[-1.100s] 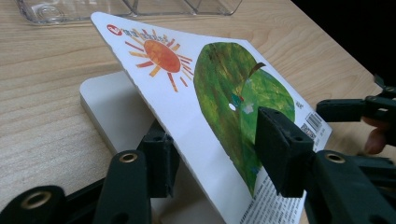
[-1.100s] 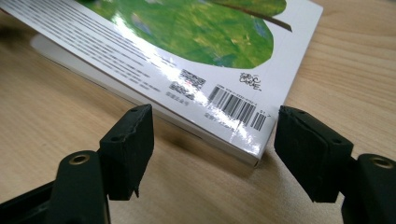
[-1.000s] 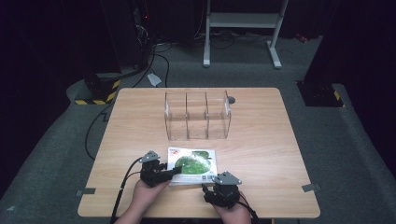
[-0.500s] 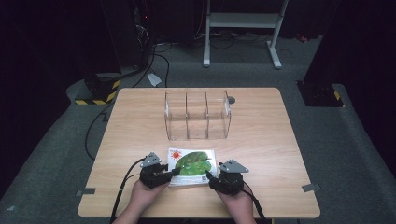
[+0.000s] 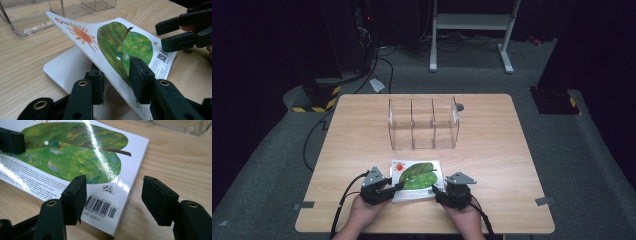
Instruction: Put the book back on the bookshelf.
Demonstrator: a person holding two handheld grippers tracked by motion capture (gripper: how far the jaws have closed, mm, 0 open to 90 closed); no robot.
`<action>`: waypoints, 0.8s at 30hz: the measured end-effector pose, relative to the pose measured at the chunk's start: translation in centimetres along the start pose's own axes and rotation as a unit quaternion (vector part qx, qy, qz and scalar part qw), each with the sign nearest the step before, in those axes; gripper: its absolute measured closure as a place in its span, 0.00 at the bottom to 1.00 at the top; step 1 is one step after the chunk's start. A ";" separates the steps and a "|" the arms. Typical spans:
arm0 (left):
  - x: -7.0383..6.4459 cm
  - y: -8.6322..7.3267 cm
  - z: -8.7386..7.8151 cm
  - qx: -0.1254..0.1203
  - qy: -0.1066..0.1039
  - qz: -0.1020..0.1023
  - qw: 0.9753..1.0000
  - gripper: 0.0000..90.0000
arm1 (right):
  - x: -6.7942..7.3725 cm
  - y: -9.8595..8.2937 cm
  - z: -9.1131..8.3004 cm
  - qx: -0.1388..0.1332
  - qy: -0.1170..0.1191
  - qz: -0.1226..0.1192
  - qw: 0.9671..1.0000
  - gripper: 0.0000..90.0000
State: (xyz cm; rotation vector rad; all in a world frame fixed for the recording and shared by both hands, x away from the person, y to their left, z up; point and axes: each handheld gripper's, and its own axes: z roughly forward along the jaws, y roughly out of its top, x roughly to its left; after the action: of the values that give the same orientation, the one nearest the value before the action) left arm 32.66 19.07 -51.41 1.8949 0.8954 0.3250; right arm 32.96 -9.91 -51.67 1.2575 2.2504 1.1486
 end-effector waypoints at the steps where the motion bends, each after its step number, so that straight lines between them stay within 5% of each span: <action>1: -0.1 0.0 -0.1 -0.002 0.000 0.001 1.000 0.73 | 0.0 0.0 0.0 0.000 0.001 -0.002 1.000 0.41; 9: -0.6 0.1 -0.4 -0.016 0.001 0.040 0.999 0.73 | -0.1 0.0 0.1 0.001 0.005 0.002 1.000 0.40; 19: -0.8 0.1 -0.6 -0.025 0.002 0.049 0.998 0.73 | -0.5 0.3 0.0 -0.005 0.010 0.017 1.000 0.38; 24: -1.3 0.1 -1.1 -0.041 0.002 0.071 0.997 0.73 | -0.6 0.3 0.0 -0.004 0.020 0.025 0.999 0.36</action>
State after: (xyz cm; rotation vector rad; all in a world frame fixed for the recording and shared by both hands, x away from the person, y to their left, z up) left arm 31.20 18.85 -50.56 1.8857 0.7412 0.4445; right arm 33.48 -10.26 -51.50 1.3063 2.2515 1.2102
